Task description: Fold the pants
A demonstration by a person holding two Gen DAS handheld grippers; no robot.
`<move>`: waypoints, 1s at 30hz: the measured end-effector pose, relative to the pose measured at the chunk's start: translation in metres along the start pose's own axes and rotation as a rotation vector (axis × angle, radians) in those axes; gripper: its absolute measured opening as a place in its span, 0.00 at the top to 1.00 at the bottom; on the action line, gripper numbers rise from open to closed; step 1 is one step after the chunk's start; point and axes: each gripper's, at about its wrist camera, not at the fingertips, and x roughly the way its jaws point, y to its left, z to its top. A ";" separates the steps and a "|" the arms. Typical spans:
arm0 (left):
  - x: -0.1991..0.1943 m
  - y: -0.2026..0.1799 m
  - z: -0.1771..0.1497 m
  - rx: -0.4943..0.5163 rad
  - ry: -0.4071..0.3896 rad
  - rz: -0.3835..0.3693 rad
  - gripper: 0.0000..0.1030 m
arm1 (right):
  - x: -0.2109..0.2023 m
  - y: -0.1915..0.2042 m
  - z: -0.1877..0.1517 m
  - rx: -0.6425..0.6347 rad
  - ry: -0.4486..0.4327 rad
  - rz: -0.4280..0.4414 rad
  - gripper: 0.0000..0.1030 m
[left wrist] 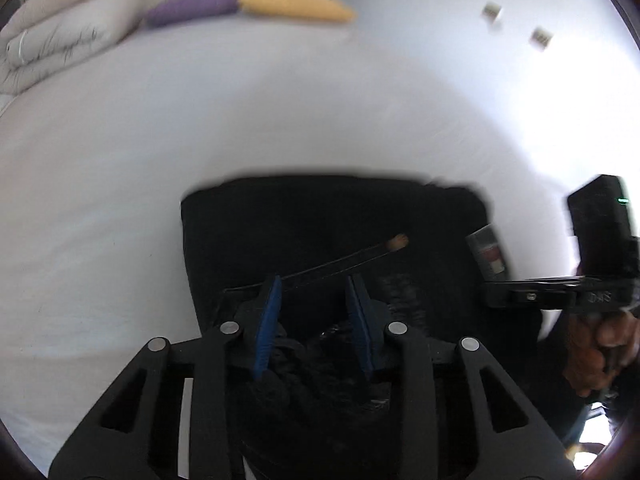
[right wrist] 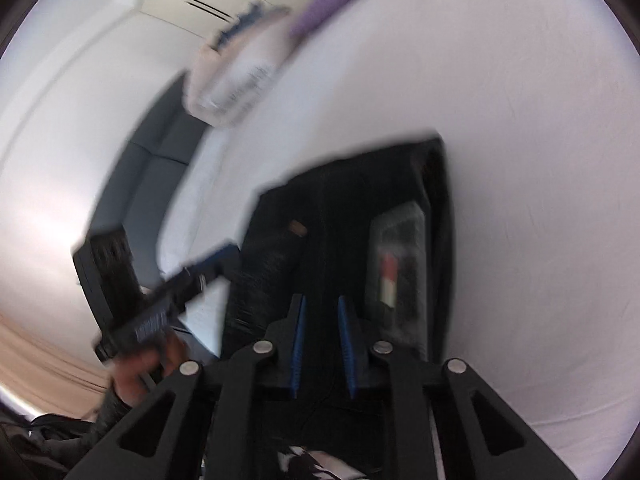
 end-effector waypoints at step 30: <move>-0.040 0.017 -0.039 -0.035 -0.126 0.002 0.55 | -0.071 0.032 -0.060 -0.071 -0.157 0.002 0.35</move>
